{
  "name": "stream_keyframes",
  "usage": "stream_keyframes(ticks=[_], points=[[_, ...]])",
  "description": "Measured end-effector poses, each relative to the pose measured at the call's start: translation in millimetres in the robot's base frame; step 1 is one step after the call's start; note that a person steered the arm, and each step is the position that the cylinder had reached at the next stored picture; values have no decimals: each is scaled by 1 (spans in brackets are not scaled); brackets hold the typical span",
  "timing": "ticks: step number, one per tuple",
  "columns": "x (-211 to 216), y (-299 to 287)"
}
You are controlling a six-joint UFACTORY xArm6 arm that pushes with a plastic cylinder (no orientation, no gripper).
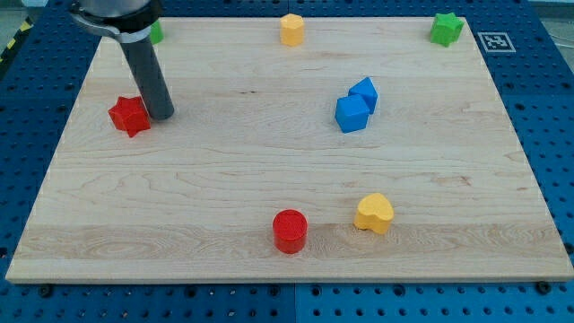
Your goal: Keep the arm diagonally to the red circle
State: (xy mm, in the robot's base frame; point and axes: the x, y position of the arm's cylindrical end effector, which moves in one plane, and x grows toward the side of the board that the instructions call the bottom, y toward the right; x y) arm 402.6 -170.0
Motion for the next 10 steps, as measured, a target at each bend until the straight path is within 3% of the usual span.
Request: stream_keyframes(ticks=[3,6,10], points=[[4,11],[38,70],[85,104]])
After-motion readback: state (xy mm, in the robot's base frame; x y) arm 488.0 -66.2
